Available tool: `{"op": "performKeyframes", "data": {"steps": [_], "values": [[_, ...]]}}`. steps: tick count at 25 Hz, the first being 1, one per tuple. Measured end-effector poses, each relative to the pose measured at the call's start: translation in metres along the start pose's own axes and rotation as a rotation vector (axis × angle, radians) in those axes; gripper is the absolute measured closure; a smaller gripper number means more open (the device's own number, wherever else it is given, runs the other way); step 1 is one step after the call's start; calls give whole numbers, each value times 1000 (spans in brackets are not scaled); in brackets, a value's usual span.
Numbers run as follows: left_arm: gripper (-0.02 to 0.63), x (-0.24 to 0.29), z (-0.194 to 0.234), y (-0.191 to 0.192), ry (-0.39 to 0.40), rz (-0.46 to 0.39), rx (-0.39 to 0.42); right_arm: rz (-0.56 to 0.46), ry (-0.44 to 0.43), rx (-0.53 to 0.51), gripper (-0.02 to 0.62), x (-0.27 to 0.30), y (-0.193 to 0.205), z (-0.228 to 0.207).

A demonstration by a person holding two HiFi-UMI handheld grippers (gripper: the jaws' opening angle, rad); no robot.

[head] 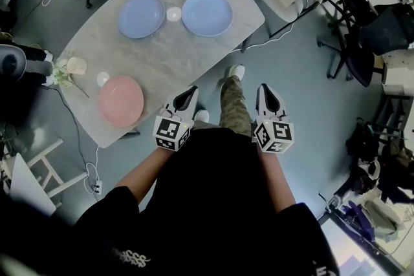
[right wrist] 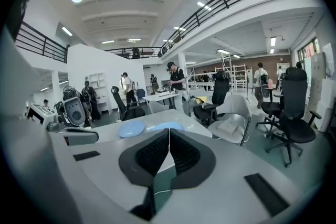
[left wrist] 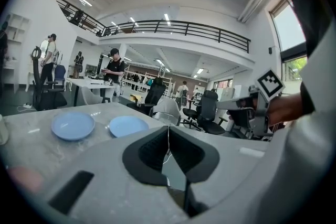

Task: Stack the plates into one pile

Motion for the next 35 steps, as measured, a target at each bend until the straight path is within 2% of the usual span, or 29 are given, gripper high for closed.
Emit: {"op": "performKeyframes", "data": {"steps": [3, 7, 13, 17, 22, 27, 31, 35], "values": [[588, 6, 9, -9, -48, -4, -12, -28, -36, -1, 581, 23, -18, -5], [588, 19, 35, -23, -120, 0, -16, -66, -117, 98, 581, 65, -38, -12], [588, 57, 76, -64, -198, -9, -83, -76, -166, 84, 581, 132, -88, -33], [588, 101, 93, -92, -228, 13, -37, 13, -214, 53, 581, 175, -104, -57], [588, 145, 120, -105, -266, 29, -94, 60, -314, 13, 580, 222, -121, -75], [588, 184, 141, -103, -328, 98, -77, 127, -368, -15, 580, 270, -125, -94], [588, 206, 161, -96, -378, 137, -164, 211, -453, -55, 580, 310, -123, -98], [586, 227, 180, -85, -435, 170, -261, 279, -491, -123, 580, 352, -118, -106]]}}
Point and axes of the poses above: the fingertips, and each gripper's own axes: x forward along the fingers, z to its left, y out of its underside, the point moved 7 cm from there along -x, backward along the fingers, and after that the axes turned 8 degrees about z, right-handed, at the moved point
